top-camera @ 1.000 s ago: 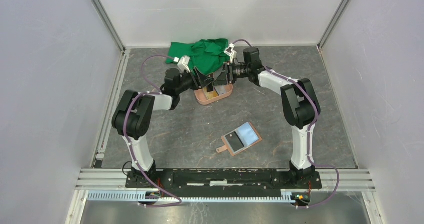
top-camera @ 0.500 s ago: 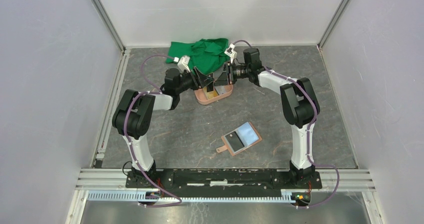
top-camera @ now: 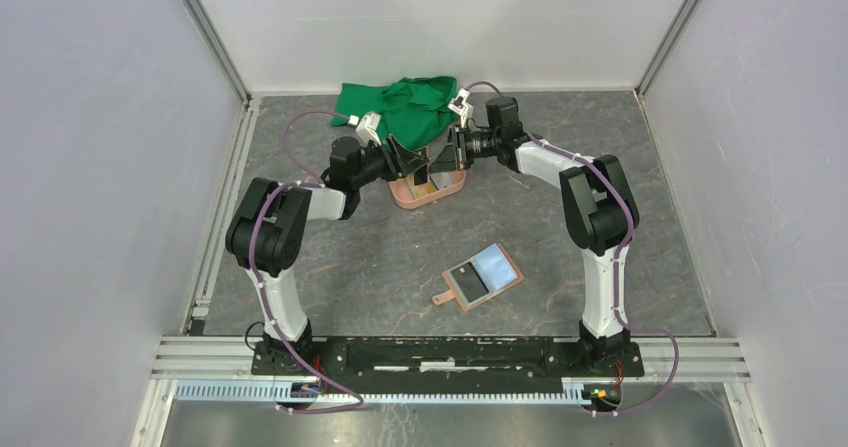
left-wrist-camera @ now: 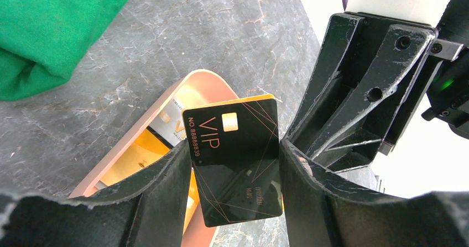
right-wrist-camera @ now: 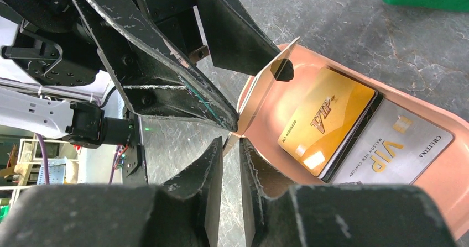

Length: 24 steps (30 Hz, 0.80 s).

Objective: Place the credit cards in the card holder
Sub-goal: Pick up the credit card from the storage box.

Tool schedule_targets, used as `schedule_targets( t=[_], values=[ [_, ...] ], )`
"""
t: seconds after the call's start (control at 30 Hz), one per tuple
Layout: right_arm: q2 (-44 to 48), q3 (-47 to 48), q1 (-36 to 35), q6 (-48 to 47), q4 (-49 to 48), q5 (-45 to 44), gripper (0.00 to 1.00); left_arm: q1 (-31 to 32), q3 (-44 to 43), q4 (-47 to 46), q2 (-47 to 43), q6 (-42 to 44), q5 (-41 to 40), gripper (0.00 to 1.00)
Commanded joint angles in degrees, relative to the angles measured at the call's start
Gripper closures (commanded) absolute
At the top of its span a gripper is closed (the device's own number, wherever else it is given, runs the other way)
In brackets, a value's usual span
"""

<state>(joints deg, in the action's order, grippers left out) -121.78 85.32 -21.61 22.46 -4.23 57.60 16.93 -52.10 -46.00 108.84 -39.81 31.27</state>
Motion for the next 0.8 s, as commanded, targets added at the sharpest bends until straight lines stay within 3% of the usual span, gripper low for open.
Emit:
schedule_targets(
  t=[0.0, 0.77],
  values=[
    [0.01, 0.03, 0.48, -1.01, -0.25, 0.67, 0.78, -0.32, 0.02, -2.88, 0.33, -1.5, 1.33, 0.72],
    [-0.89, 1.34, 0.85, -4.7, 4.11, -2.39, 0.8, -0.4, -0.11, -3.18, 0.52, -1.67, 1.69, 0.73]
  ],
)
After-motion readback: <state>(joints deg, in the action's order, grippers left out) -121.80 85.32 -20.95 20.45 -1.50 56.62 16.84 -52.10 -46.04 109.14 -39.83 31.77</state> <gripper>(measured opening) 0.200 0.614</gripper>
